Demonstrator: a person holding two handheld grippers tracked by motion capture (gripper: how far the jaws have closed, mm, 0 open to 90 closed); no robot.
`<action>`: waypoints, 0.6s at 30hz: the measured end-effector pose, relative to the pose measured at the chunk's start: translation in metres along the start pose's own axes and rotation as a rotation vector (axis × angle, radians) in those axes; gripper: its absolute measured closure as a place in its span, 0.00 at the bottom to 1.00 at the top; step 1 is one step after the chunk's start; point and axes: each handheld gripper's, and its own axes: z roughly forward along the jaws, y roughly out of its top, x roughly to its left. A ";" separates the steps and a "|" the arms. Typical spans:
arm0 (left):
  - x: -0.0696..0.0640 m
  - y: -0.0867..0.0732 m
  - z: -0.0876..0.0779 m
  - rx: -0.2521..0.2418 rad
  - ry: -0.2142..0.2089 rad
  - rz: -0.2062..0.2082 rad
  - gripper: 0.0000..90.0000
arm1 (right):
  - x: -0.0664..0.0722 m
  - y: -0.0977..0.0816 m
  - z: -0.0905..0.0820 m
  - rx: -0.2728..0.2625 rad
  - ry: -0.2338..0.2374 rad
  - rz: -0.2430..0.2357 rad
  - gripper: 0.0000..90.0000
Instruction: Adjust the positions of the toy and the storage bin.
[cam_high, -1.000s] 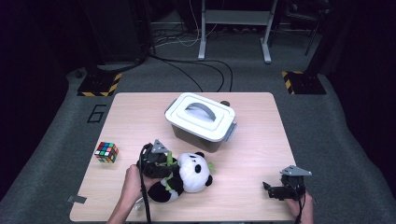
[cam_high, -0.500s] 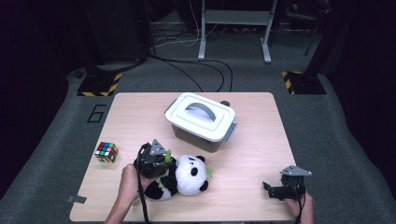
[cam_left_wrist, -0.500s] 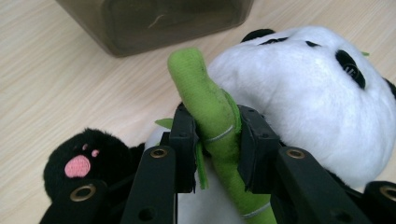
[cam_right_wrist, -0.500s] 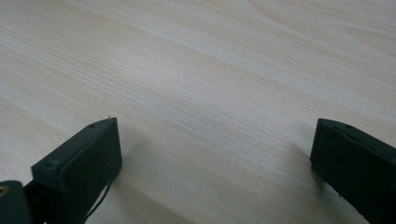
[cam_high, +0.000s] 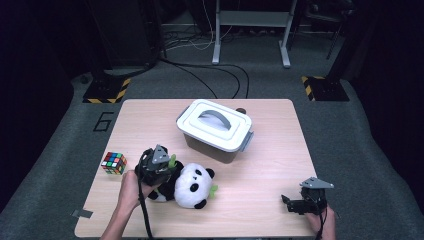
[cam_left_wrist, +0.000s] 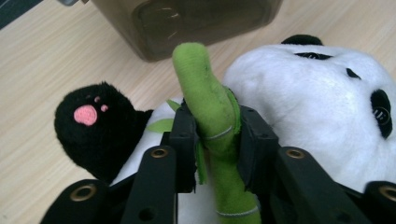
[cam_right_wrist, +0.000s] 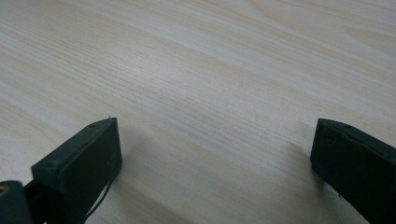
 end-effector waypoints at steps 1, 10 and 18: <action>0.000 -0.001 0.001 -0.002 0.011 -0.018 0.72 | 0.000 0.000 0.000 0.000 0.000 0.000 0.01; -0.017 -0.015 0.008 -0.035 0.147 -0.140 0.59 | 0.000 0.000 0.000 0.000 0.000 0.000 0.01; -0.025 -0.021 0.009 -0.072 0.159 -0.098 0.84 | 0.000 0.000 0.000 0.000 0.000 0.000 0.01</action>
